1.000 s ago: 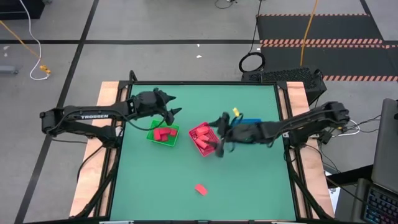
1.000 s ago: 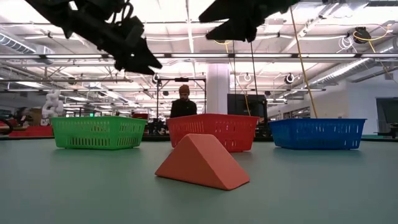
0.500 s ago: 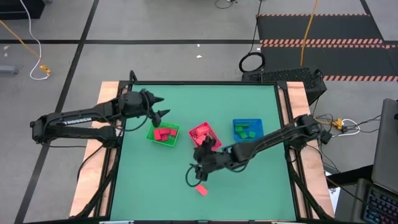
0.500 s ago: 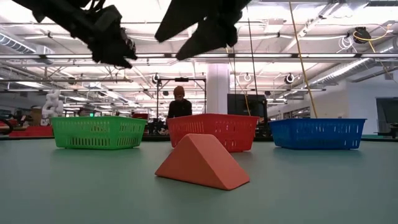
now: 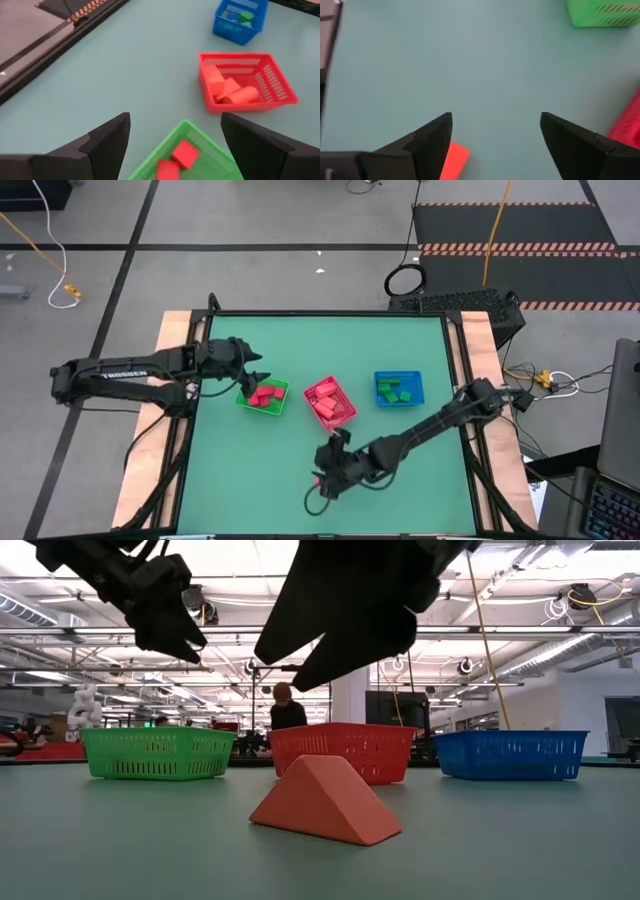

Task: Sort & place blocks by color
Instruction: Put the pink block into the red bin

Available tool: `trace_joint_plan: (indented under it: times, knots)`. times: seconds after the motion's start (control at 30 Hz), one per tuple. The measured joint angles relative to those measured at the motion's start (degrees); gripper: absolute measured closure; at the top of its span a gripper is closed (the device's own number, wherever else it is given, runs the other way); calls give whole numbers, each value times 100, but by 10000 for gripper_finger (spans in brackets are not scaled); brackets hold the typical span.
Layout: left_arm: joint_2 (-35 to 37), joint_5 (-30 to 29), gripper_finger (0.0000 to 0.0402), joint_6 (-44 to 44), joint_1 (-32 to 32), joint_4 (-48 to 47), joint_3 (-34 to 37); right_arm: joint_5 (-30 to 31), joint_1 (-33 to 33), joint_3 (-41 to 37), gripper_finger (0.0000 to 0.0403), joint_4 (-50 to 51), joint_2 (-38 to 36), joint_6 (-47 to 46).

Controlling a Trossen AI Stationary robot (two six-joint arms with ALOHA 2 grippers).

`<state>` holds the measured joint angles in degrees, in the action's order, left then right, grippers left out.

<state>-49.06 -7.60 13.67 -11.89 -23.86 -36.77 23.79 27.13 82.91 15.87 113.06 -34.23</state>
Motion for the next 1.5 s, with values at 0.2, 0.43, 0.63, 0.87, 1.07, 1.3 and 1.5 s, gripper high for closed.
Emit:
trace_joint_plan:
  times: [0.2, 0.43, 0.63, 0.87, 1.07, 1.3, 1.5]
  knots:
    - [0, -23, 92, 49, 403, 11, 0, -9, 293, 0, 123, -145, 114, -487]
    - [0, -200, 92, 182, 787, 8, 0, -7, 533, -2, 122, -352, 319, -1200]
    - [0, -219, 92, 243, 1001, 39, 64, -359, 590, -4, 122, -955, 910, -1475]
    - [0, -317, 92, 330, 1086, 41, 270, -275, 593, 2, 122, -921, 1048, -1492]
    - [0, -317, 92, 416, 1086, 44, 374, -282, 602, 9, 129, -618, 1028, -1456]
    - [0, -315, 92, 498, 1142, 37, 382, -346, 720, 11, 144, -334, 992, -1249]
    - [0, -315, 92, 557, 1289, 31, 382, -479, 762, -4, 154, 621, 707, -1417]
